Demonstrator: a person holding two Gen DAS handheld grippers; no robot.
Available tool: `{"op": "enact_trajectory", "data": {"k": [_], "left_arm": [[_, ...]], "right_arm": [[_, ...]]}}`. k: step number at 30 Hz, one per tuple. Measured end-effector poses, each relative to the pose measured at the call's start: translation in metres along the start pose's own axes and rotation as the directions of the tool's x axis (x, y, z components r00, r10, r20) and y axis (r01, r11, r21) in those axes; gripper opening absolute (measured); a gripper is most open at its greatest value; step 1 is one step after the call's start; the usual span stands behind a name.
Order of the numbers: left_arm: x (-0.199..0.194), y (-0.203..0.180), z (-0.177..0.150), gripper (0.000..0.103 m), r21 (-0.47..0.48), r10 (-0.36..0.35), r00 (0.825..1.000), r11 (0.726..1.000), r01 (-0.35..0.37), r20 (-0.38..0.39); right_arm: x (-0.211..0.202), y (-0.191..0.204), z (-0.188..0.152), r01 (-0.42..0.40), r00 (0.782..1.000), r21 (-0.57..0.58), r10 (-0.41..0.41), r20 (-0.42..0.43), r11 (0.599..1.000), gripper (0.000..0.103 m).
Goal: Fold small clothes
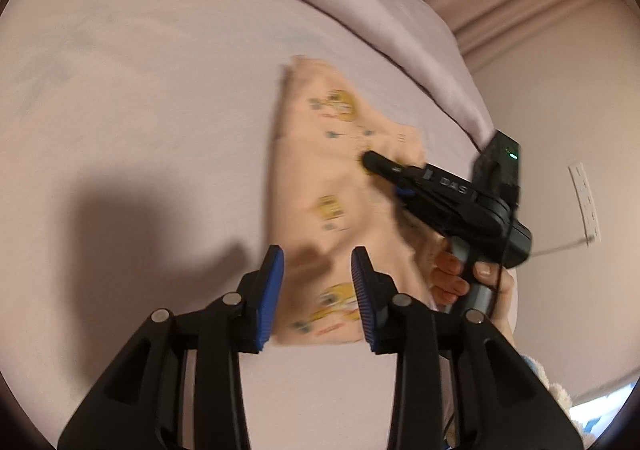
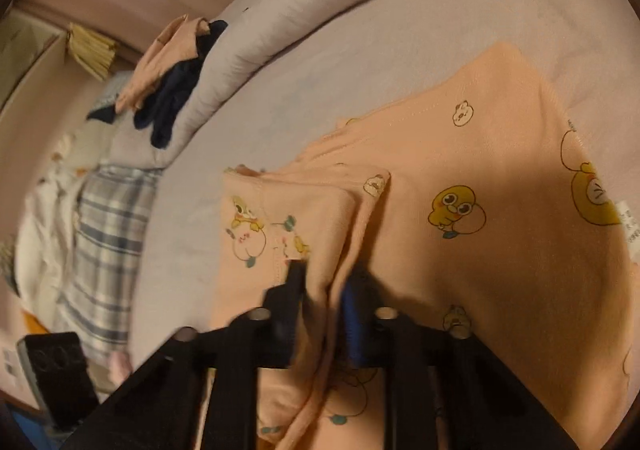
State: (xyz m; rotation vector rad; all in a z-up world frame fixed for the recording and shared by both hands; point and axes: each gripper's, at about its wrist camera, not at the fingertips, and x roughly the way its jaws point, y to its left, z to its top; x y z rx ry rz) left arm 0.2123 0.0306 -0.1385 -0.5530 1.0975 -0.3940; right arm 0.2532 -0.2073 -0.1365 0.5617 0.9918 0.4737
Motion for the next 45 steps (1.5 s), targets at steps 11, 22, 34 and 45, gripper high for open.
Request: {"op": "enact_trajectory", "data": {"k": [11, 22, 34, 45], "left_arm": [[0.001, 0.025, -0.014, 0.034, -0.044, -0.026, 0.999, 0.999, 0.025, -0.03], [0.022, 0.008, -0.006, 0.034, 0.013, -0.009, 0.996, 1.0, 0.01, -0.085], [0.036, -0.064, 0.019, 0.034, 0.203, -0.025, 0.998, 0.979, 0.035, -0.051], [0.092, -0.082, 0.028, 0.034, 0.303, 0.045, 0.998, 0.953, -0.027, -0.053]], "right_arm": [[-0.055, 0.023, 0.024, 0.164, 0.979, -0.22, -0.131, 0.157, 0.961, 0.008], [-0.075, -0.043, 0.055, 0.31, 0.945, -0.08, -0.297, 0.137, 0.947, 0.008], [-0.082, -0.076, 0.031, 0.189, 0.977, 0.017, -0.189, 0.102, 0.982, 0.022], [-0.114, -0.07, -0.041, 0.013, 0.997, -0.071, -0.007, 0.081, 0.997, 0.031]]}}
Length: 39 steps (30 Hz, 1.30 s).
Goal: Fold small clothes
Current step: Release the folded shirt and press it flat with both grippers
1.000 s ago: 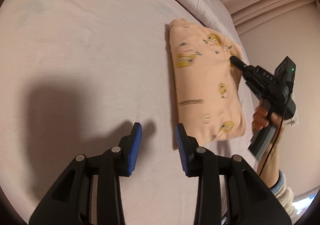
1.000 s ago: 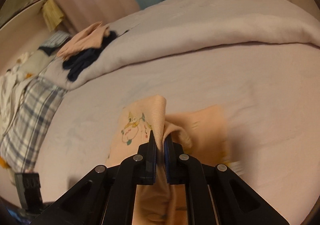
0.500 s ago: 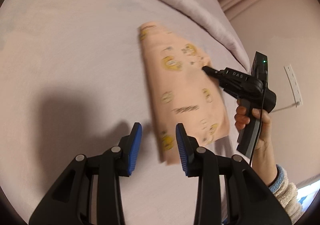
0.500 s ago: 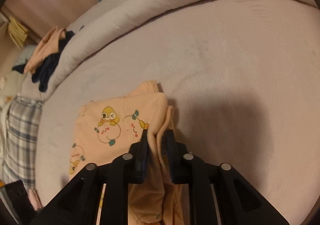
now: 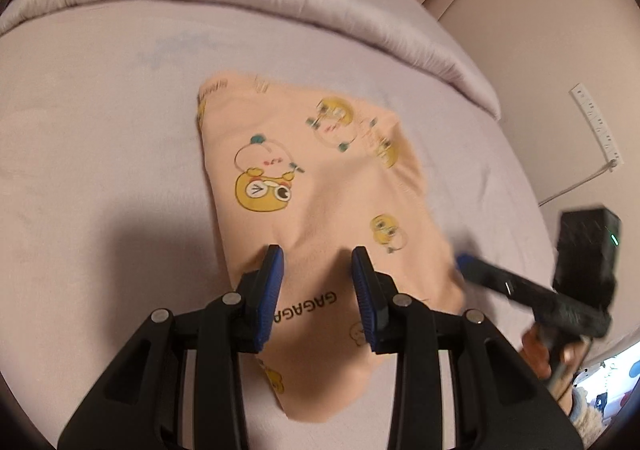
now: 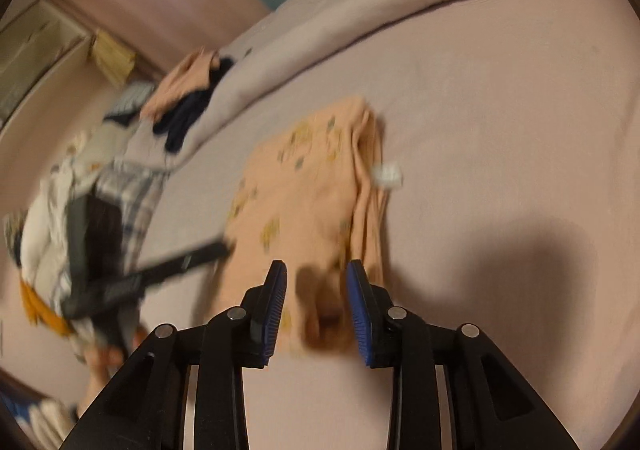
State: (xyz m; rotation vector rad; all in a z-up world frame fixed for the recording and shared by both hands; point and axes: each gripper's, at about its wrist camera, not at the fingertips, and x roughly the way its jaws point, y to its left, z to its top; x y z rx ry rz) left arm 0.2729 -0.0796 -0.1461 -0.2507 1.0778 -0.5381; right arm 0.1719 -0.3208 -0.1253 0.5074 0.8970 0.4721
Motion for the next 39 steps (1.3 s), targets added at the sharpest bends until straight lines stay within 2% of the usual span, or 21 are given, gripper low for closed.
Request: {"op": "enact_trajectory", "data": {"k": [2, 7, 9, 11, 16, 18, 19, 22, 23, 28, 31, 36, 39], "left_arm": [[0.006, 0.004, -0.001, 0.034, -0.013, -0.001, 1.0, 1.0, 0.0, -0.011], [0.003, 0.009, -0.003, 0.034, -0.041, -0.015, 1.0, 0.999, 0.014, -0.015], [0.002, 0.008, -0.002, 0.034, -0.038, -0.008, 1.0, 0.999, 0.007, -0.02], [-0.002, 0.008, -0.002, 0.034, -0.04, -0.001, 1.0, 0.999, 0.0, -0.023], [-0.007, 0.001, 0.001, 0.035, -0.036, 0.011, 1.0, 0.999, -0.012, -0.021], [-0.007, -0.003, 0.0, 0.039, -0.019, 0.015, 1.0, 1.0, -0.015, -0.022], [-0.005, -0.003, -0.001, 0.039, -0.014, 0.017, 1.0, 1.0, -0.018, -0.026], [0.005, -0.003, -0.002, 0.04, -0.004, 0.035, 0.999, 0.999, -0.035, -0.04], [0.005, -0.002, -0.002, 0.04, -0.002, 0.036, 0.999, 0.999, -0.036, -0.04], [-0.004, -0.003, -0.011, 0.04, 0.019, 0.04, 0.999, 0.999, -0.04, -0.025], [-0.011, -0.009, -0.024, 0.04, 0.042, 0.051, 0.999, 0.998, -0.05, -0.009], [-0.013, -0.019, -0.044, 0.043, 0.077, 0.074, 0.997, 0.994, -0.073, -0.02], [-0.007, -0.02, -0.054, 0.043, 0.112, 0.112, 0.993, 0.988, -0.107, -0.035]], "right_arm": [[0.007, 0.001, -0.009, -0.025, 0.999, -0.005, 0.025, -0.034, 1.0, 0.031], [0.022, 0.008, -0.01, 0.003, 0.999, -0.044, -0.005, -0.037, 0.999, 0.03], [0.024, 0.014, -0.01, -0.012, 0.999, -0.067, 0.009, -0.043, 0.998, 0.015], [0.024, 0.019, -0.009, 0.01, 0.999, -0.094, -0.015, -0.044, 0.996, 0.006], [0.001, 0.033, -0.003, 0.086, 0.996, -0.163, -0.083, 0.022, 0.983, 0.005], [-0.002, 0.031, -0.003, 0.107, 0.994, -0.162, -0.106, 0.016, 0.981, 0.005], [0.001, 0.029, -0.004, 0.152, 0.988, -0.169, -0.154, 0.004, 0.974, 0.005], [0.027, 0.015, -0.009, 0.176, 0.978, -0.126, -0.189, -0.093, 0.976, 0.005], [0.03, 0.013, -0.01, 0.182, 0.976, -0.127, -0.195, -0.095, 0.975, 0.005], [0.02, 0.024, -0.014, 0.22, 0.969, -0.182, -0.236, -0.071, 0.958, 0.005], [0.012, 0.04, -0.005, 0.264, 0.963, -0.221, -0.269, 0.007, 0.939, 0.005], [0.015, 0.059, 0.02, 0.231, 0.972, -0.24, -0.212, 0.104, 0.943, 0.005], [0.026, 0.062, 0.038, 0.196, 0.978, -0.223, -0.175, 0.112, 0.955, 0.005]]}}
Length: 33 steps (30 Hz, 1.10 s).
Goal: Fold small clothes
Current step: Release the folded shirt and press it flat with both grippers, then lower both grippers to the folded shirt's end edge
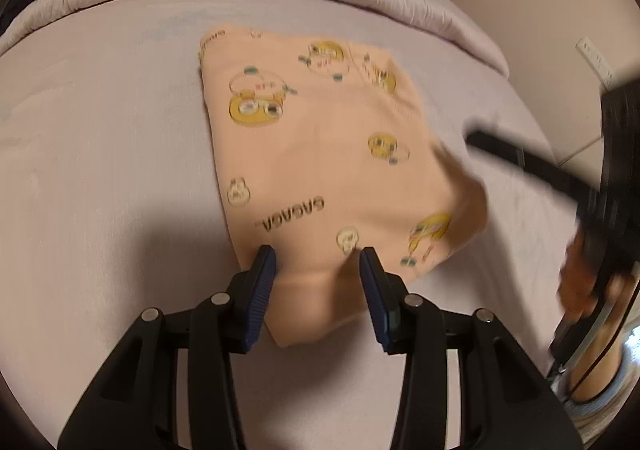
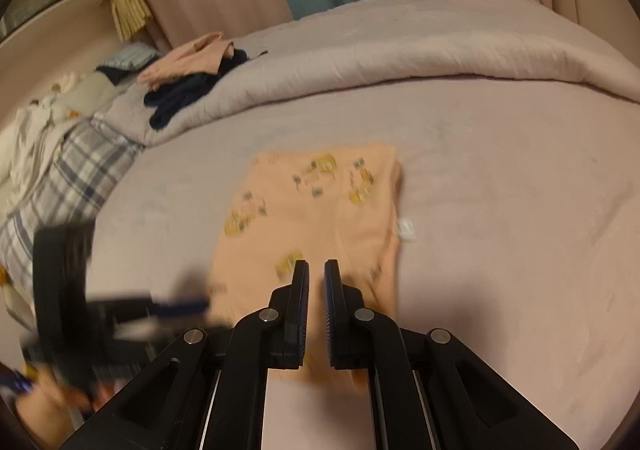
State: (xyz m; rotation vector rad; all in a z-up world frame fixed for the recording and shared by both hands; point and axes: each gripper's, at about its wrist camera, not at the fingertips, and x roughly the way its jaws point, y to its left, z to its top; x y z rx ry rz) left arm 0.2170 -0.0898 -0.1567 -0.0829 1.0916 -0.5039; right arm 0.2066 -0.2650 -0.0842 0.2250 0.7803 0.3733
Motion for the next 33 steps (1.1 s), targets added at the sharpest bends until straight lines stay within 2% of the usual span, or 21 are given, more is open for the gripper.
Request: {"op": "enact_trajectory", "data": {"k": [8, 13, 19, 26, 33], "left_arm": [[0.004, -0.001, -0.005, 0.045, 0.04, 0.018, 1.0, 0.999, -0.018, 0.011], [0.005, 0.0, -0.006, 0.045, 0.041, 0.011, 1.0, 0.999, -0.011, 0.011], [0.003, -0.001, -0.007, 0.045, 0.043, 0.013, 1.0, 0.999, -0.013, 0.01], [0.004, -0.003, -0.007, 0.048, 0.031, -0.001, 1.0, 1.0, 0.0, 0.01], [0.007, -0.006, -0.007, 0.05, 0.039, 0.003, 1.0, 0.999, -0.003, 0.01]], "right_arm": [[0.05, 0.007, 0.012, 0.07, 0.991, -0.033, -0.074, -0.11, 0.997, 0.005], [0.067, 0.003, 0.01, 0.092, 0.98, -0.007, -0.092, -0.178, 0.996, 0.005], [0.057, 0.009, 0.007, 0.096, 0.981, 0.002, -0.094, -0.168, 0.995, 0.005], [0.02, 0.025, -0.012, 0.041, 0.994, -0.103, -0.051, -0.093, 0.994, 0.007], [0.021, 0.007, -0.036, 0.056, 0.992, -0.102, -0.067, -0.103, 0.993, 0.007]]}}
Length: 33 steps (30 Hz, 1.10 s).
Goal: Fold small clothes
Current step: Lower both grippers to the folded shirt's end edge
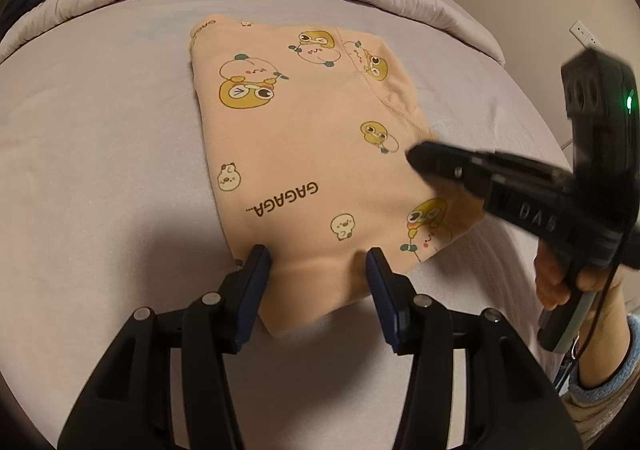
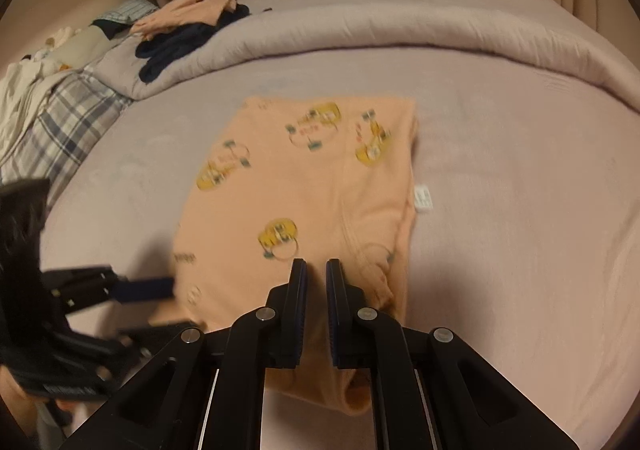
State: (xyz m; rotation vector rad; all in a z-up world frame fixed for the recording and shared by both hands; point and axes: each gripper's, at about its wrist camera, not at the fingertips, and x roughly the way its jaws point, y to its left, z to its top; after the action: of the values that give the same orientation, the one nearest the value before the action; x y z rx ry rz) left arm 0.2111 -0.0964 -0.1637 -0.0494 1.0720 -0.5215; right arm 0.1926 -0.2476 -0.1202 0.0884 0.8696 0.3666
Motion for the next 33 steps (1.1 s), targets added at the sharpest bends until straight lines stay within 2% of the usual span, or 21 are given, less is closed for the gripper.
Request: {"op": "enact_trajectory", "data": {"k": [15, 17, 18, 19, 20, 21, 23, 25, 26, 27, 29, 30, 31, 33], "left_arm": [[-0.005, 0.0, -0.004, 0.05, -0.021, 0.004, 1.0, 1.0, -0.004, 0.003], [-0.005, 0.0, -0.004, 0.057, -0.029, 0.001, 1.0, 1.0, 0.0, 0.008], [-0.007, -0.001, -0.006, 0.06, -0.034, 0.007, 1.0, 0.999, -0.007, 0.012], [-0.009, -0.001, -0.008, 0.071, -0.037, 0.025, 1.0, 0.999, -0.024, 0.011], [-0.011, 0.0, -0.012, 0.075, -0.041, 0.04, 0.999, 0.998, -0.04, 0.009], [-0.013, 0.002, -0.015, 0.075, -0.046, 0.046, 0.999, 0.998, -0.046, 0.011], [-0.015, 0.006, -0.019, 0.075, -0.064, 0.042, 0.999, 0.997, -0.041, 0.01], [-0.018, 0.012, -0.021, 0.075, -0.09, 0.033, 0.999, 0.995, -0.031, 0.013], [-0.02, 0.018, -0.022, 0.075, -0.114, 0.018, 1.0, 0.993, -0.016, 0.016], [-0.021, 0.02, -0.022, 0.075, -0.134, 0.001, 1.0, 0.991, 0.001, 0.019], [-0.022, 0.032, -0.02, 0.078, -0.205, -0.082, 0.996, 0.975, 0.087, 0.03], [-0.022, 0.036, -0.018, 0.079, -0.232, -0.121, 0.992, 0.965, 0.126, 0.037], [-0.022, 0.042, -0.017, 0.081, -0.267, -0.173, 0.984, 0.947, 0.18, 0.049], [-0.02, 0.049, -0.016, 0.083, -0.316, -0.227, 0.971, 0.918, 0.238, 0.071]], "right_arm": [[-0.021, -0.008, -0.023, -0.028, 0.999, 0.051, 0.029, -0.02, 0.998, 0.007], [-0.025, -0.01, -0.026, -0.04, 0.999, 0.067, 0.041, -0.015, 0.997, 0.009], [-0.027, -0.011, -0.028, -0.044, 0.999, 0.075, 0.045, -0.011, 0.996, 0.013], [-0.029, -0.012, -0.029, -0.052, 0.999, 0.084, 0.053, -0.007, 0.995, 0.016], [-0.032, -0.014, -0.03, -0.06, 0.998, 0.095, 0.061, -0.005, 0.994, 0.025], [-0.035, -0.016, -0.031, -0.063, 0.998, 0.104, 0.064, 0.0, 0.993, 0.037], [-0.04, -0.018, -0.033, -0.064, 0.998, 0.119, 0.063, 0.009, 0.991, 0.048], [-0.044, -0.022, -0.036, -0.086, 0.996, 0.142, 0.084, 0.02, 0.986, 0.051], [-0.045, -0.027, -0.036, -0.108, 0.994, 0.166, 0.106, 0.023, 0.98, 0.055], [-0.045, -0.031, -0.036, -0.124, 0.992, 0.193, 0.122, 0.024, 0.973, 0.064], [-0.042, -0.046, -0.036, -0.183, 0.983, 0.283, 0.179, 0.04, 0.942, 0.077], [-0.039, -0.054, -0.036, -0.228, 0.973, 0.329, 0.223, 0.052, 0.916, 0.079], [-0.033, -0.065, -0.037, -0.296, 0.954, 0.393, 0.294, 0.067, 0.871, 0.083], [-0.022, -0.08, -0.039, -0.358, 0.927, 0.486, 0.367, 0.081, 0.798, 0.084]]}}
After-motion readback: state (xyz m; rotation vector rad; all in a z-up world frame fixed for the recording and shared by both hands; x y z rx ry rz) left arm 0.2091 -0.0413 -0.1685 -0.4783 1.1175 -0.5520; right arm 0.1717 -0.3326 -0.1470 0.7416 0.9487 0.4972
